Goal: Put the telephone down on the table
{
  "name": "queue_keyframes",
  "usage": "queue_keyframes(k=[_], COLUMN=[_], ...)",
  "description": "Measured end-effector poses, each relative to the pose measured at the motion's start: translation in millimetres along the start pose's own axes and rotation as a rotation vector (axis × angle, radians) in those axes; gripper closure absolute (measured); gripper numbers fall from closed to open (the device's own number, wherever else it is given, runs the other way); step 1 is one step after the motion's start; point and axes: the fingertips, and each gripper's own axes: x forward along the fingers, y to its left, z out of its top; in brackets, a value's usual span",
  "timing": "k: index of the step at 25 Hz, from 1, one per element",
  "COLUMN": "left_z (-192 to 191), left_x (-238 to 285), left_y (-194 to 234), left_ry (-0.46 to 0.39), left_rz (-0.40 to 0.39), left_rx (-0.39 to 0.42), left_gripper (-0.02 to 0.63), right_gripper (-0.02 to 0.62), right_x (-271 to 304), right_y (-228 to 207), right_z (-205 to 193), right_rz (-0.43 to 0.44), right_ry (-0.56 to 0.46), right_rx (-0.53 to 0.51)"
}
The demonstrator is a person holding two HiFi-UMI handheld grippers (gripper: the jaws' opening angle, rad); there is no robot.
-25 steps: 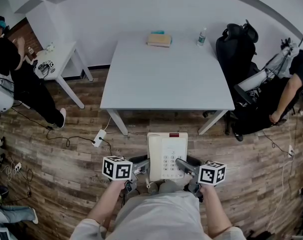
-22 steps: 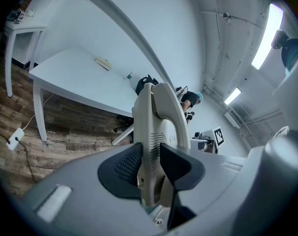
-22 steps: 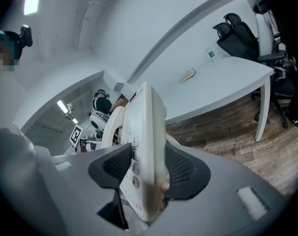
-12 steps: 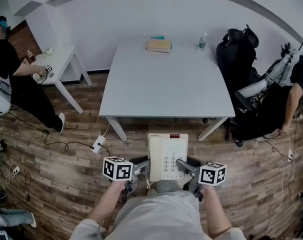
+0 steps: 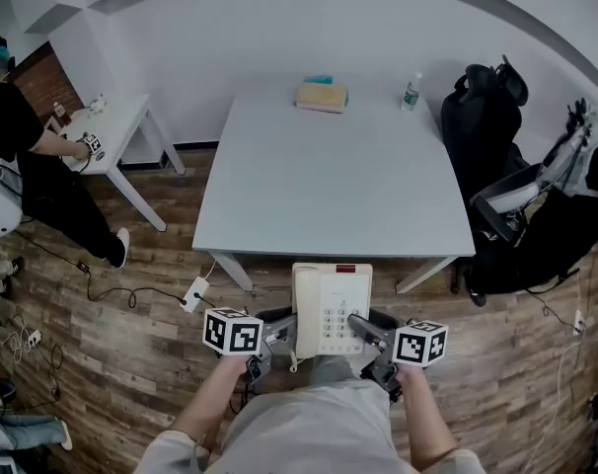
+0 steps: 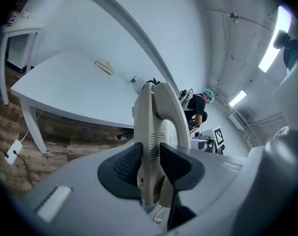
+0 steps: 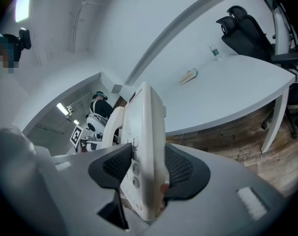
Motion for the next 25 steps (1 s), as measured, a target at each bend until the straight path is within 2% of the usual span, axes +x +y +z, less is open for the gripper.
queue_keyframes(k=[25], left_z=[158], left_x=[102], left_y=[74], left_ry=[-0.047], left_rz=[0.047], left_rx=[-0.074], left_gripper=[0.472], right_gripper=[0.376], right_x=[79], right_y=[-102], right_z=[168], right_rz=[0.046], right_ry=[0.079], right_rx=[0.012])
